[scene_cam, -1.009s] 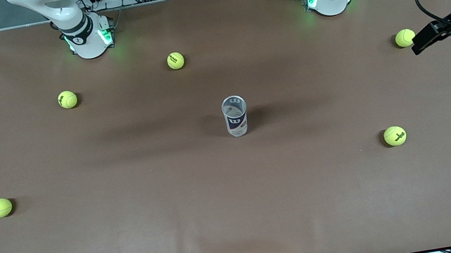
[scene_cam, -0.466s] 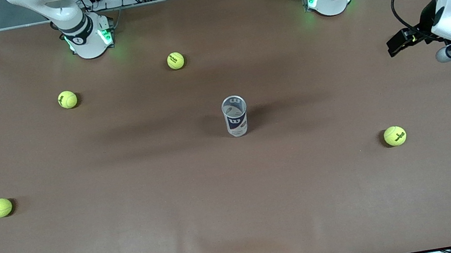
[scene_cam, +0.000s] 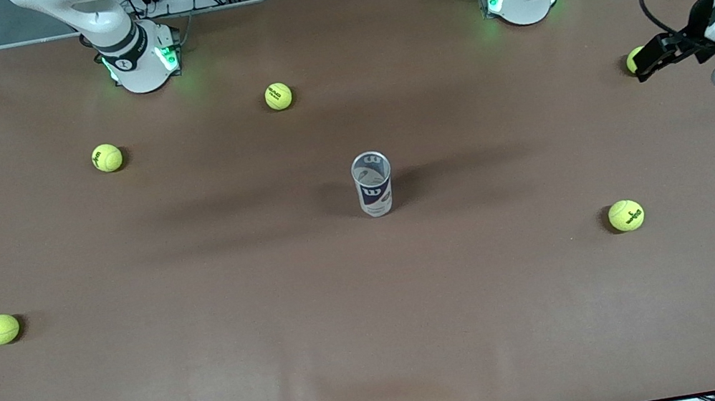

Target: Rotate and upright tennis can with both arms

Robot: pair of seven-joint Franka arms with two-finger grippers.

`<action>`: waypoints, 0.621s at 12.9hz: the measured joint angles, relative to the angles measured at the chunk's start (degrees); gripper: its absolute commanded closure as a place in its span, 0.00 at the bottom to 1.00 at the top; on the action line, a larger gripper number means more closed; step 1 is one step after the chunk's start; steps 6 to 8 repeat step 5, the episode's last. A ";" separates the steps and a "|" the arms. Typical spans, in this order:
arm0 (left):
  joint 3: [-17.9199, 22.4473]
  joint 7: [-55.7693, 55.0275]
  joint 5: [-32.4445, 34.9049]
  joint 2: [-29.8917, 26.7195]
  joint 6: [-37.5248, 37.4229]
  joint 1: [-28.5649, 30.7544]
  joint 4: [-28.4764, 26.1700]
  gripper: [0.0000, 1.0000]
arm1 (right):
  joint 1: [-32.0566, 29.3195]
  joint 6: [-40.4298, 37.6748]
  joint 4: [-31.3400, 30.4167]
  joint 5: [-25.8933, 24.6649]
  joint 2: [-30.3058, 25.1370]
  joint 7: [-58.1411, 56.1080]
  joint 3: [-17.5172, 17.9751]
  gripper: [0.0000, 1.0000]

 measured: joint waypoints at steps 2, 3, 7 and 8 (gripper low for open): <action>-0.06 0.23 0.00 0.01 0.00 -0.03 1.19 0.00 | 0.09 0.00 0.00 0.00 0.00 0.00 0.00 0.00; -0.11 0.23 0.00 0.02 0.00 -0.06 1.78 0.00 | 0.14 0.00 0.00 0.00 0.00 0.00 0.00 0.00; -0.13 0.23 0.00 0.07 0.00 -0.09 2.74 0.00 | 0.20 0.00 0.00 0.00 0.00 0.00 0.00 0.00; -0.13 0.23 0.00 0.07 0.00 -0.09 2.74 0.00 | 0.20 0.00 0.00 0.00 0.00 0.00 0.00 0.00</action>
